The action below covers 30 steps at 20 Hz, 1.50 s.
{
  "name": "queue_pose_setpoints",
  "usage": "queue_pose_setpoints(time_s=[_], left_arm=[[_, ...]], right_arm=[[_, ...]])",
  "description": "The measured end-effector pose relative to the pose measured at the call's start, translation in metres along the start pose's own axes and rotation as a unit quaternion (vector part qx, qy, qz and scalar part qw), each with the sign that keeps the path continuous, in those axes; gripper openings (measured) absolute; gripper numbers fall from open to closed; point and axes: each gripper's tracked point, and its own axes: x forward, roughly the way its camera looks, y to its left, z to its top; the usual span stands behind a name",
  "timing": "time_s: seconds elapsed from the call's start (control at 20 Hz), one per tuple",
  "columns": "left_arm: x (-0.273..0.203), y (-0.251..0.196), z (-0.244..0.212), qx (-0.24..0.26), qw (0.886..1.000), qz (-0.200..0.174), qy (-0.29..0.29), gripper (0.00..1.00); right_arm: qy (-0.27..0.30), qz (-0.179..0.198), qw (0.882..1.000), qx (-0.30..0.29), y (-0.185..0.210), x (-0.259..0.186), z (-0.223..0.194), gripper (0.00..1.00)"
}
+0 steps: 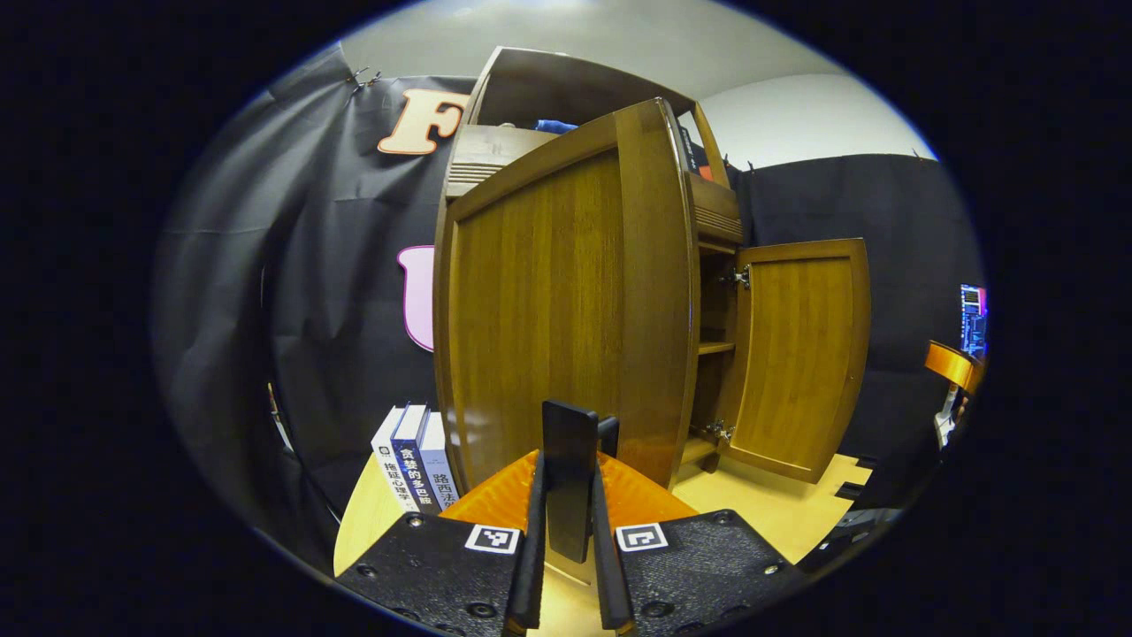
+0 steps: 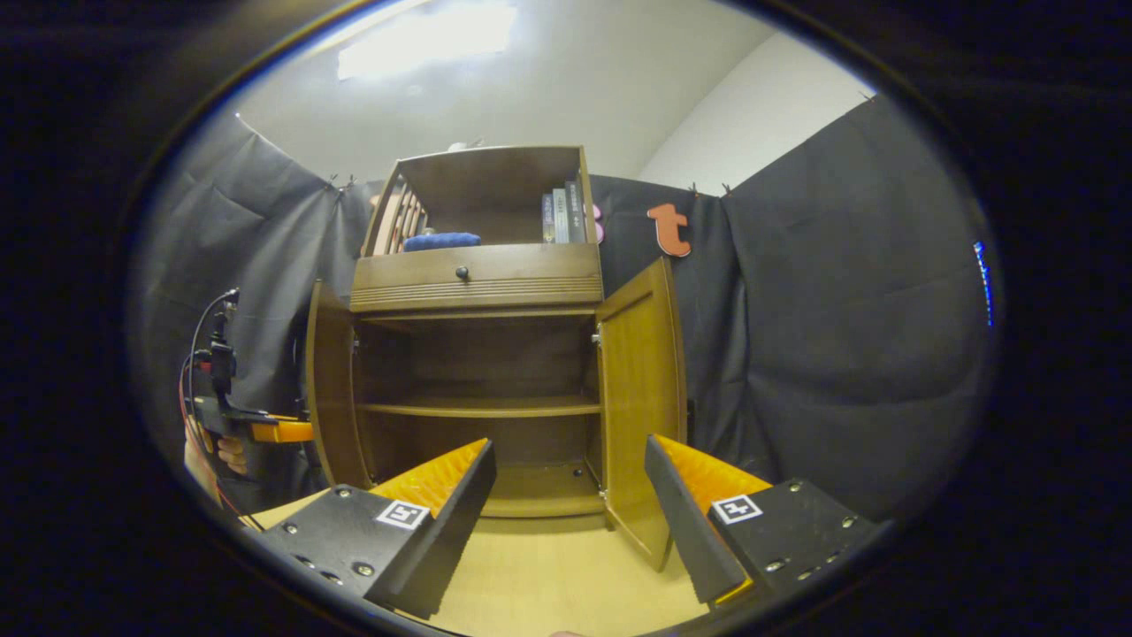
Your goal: Open the right door of the double-door shoe cabinet with the right hand, and open the left door with the left hand.
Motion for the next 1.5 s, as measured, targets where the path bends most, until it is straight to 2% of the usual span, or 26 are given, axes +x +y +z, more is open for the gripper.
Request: queue_pose_setpoints(time_s=[0.2, 0.25, 0.3, 0.5, 0.7, 1.0, 1.15, 1.3, 1.4, 1.5], left_arm=[[-0.013, 0.018, 0.000, 0.006, 1.000, 0.026, -0.006, 0.22], [-0.015, 0.023, 0.002, 0.009, 0.999, 0.035, -0.008, 0.21], [-0.019, 0.028, 0.001, 0.013, 0.999, 0.045, -0.008, 0.19], [-0.031, 0.062, 0.000, 0.025, 0.995, 0.095, -0.006, 0.10], [-0.042, 0.097, 0.000, 0.033, 0.993, 0.117, -0.013, 0.04], [-0.044, 0.109, -0.001, 0.020, 0.996, 0.079, -0.023, 0.02], [-0.043, 0.108, 0.000, 0.024, 0.997, 0.072, -0.033, 0.02], [-0.044, 0.107, 0.000, 0.027, 0.996, 0.068, -0.043, 0.02], [-0.047, 0.100, -0.010, 0.023, 0.998, 0.061, -0.026, 0.05], [-0.057, 0.102, -0.021, 0.013, 0.997, 0.072, -0.011, 0.08]], right_arm=[[-0.001, 0.010, 1.000, -0.006, 0.012, -0.001, -0.003, 1.00], [0.000, 0.013, 1.000, -0.004, 0.014, 0.000, -0.003, 0.97], [0.001, 0.014, 1.000, -0.002, 0.016, 0.002, -0.004, 1.00], [0.009, 0.018, 1.000, 0.006, 0.022, 0.002, -0.015, 1.00], [0.008, 0.025, 1.000, 0.011, 0.031, 0.003, -0.019, 1.00], [0.018, 0.053, 0.998, 0.028, 0.055, 0.001, -0.029, 1.00], [0.018, 0.060, 0.998, 0.033, 0.061, -0.001, -0.032, 1.00], [0.019, 0.044, 0.998, 0.030, 0.052, 0.001, -0.035, 1.00], [0.017, 0.035, 0.999, 0.037, 0.046, 0.002, -0.036, 1.00], [0.015, 0.014, 0.999, 0.032, 0.035, 0.005, -0.038, 1.00]])
